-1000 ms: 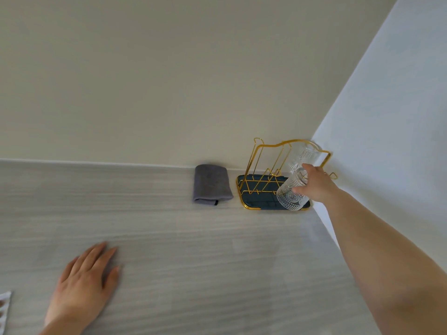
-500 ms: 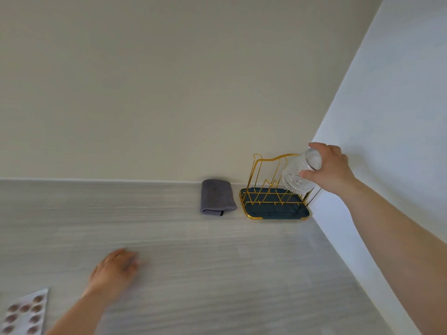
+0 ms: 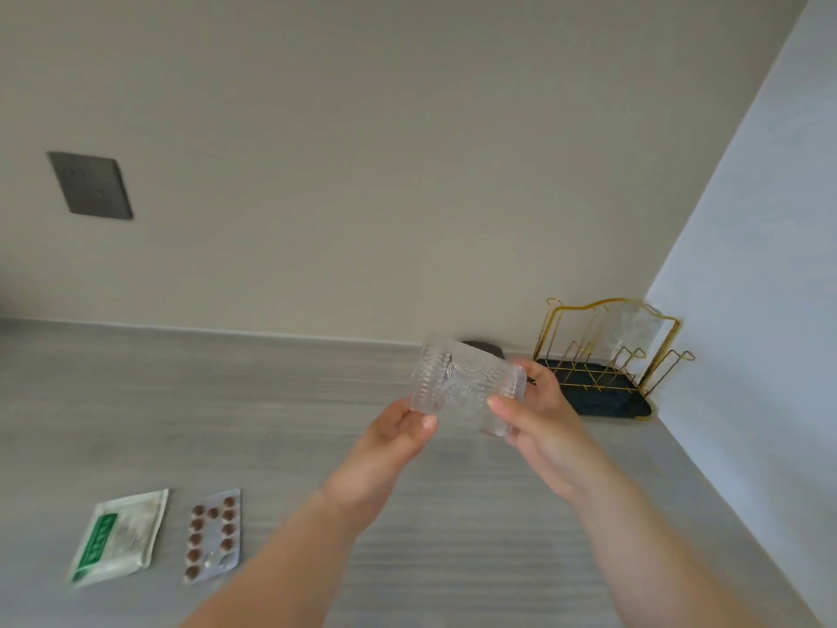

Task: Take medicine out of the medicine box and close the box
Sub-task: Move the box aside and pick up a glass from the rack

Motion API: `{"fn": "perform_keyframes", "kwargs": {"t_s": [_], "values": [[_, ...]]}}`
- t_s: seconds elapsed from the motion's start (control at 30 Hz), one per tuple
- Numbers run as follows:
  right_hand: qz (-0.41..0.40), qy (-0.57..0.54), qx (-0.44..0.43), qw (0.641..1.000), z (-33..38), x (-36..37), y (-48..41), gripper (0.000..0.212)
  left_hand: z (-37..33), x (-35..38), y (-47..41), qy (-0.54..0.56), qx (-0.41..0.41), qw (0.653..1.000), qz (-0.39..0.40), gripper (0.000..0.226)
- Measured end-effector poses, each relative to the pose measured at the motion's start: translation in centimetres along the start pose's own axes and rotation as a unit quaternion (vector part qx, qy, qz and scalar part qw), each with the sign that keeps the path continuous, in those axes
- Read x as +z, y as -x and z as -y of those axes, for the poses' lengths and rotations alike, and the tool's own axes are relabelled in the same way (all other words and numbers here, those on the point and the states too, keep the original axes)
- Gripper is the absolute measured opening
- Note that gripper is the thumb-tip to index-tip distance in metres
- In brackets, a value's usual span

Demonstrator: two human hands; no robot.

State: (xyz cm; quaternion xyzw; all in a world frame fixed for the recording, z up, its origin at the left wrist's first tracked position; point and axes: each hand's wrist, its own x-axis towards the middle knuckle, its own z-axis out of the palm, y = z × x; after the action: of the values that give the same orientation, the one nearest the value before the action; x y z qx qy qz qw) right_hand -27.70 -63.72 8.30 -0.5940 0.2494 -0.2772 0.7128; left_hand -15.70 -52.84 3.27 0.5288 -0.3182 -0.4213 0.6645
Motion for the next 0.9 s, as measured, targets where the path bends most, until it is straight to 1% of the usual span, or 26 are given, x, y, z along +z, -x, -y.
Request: {"fn": "perform_keyframes", "kwargs": {"t_s": [0.03,0.07,0.13,0.17,0.23,0.27,0.37,0.4,0.43,0.57,0.63,0.7,0.73,0.8,0.87,0.9], "values": [[0.011,0.015,0.008,1.0,-0.8,1.0,0.0,0.043,-0.1,-1.1,0.4,0.008,0.003,1.0,-0.018,0.018],[0.027,0.051,0.018,0.998,-1.6,1.9,0.1,0.047,-0.2,-2.2,0.8,0.017,0.004,0.999,-0.032,0.026],[0.065,0.14,0.04,0.987,-3.3,4.1,0.1,0.06,-0.9,-4.5,1.5,0.026,-0.005,0.998,-0.055,0.058],[0.079,0.181,0.047,0.979,-4.1,5.3,0.0,0.064,-1.1,-5.8,1.8,0.016,-0.01,0.998,-0.058,0.065],[0.095,0.239,0.05,0.965,-5.6,7.7,-0.2,0.065,-1.7,-8.3,2.4,-0.025,-0.006,0.998,-0.054,0.049],[0.105,0.253,0.047,0.961,-6.0,8.7,-0.4,0.067,-1.9,-9.4,2.6,-0.042,-0.001,0.998,-0.046,0.045],[0.148,0.254,0.041,0.955,-7.3,11.9,-1.1,0.075,-2.2,-12.5,3.1,-0.092,0.01,0.995,-0.04,0.053],[0.151,0.255,0.043,0.954,-7.8,12.8,-1.3,0.078,-2.2,-13.4,3.4,-0.11,0.011,0.993,-0.042,0.056],[0.142,0.261,0.043,0.954,-8.3,13.6,-1.4,0.079,-2.0,-14.2,3.6,-0.126,0.011,0.991,-0.042,0.058],[0.067,0.308,0.034,0.948,-11.0,15.7,-1.1,0.08,-0.3,-16.4,4.3,-0.169,0.007,0.985,-0.02,0.068],[0.038,0.305,0.034,0.951,-12.5,16.0,-0.7,0.079,0.8,-17.1,4.2,-0.212,0.008,0.977,-0.001,0.07],[0.0,0.285,0.039,0.958,-13.7,16.0,-0.4,0.073,1.7,-17.8,4.2,-0.288,0.008,0.958,0.005,0.071],[-0.025,0.273,0.042,0.961,-14.3,15.9,-0.2,0.071,2.3,-18.3,4.3,-0.336,0.007,0.942,0.003,0.07],[-0.07,0.259,0.047,0.962,-15.4,15.5,0.0,0.07,3.8,-19.3,5.1,-0.454,0.004,0.891,0.003,0.063],[-0.091,0.263,0.052,0.959,-16.3,15.2,0.2,0.07,5.4,-20.4,6.2,-0.558,0.003,0.83,0.004,0.055],[-0.095,0.266,0.053,0.958,-16.7,15.2,0.3,0.07,6.2,-20.7,6.9,-0.594,0.004,0.804,-0.002,0.053]]}}
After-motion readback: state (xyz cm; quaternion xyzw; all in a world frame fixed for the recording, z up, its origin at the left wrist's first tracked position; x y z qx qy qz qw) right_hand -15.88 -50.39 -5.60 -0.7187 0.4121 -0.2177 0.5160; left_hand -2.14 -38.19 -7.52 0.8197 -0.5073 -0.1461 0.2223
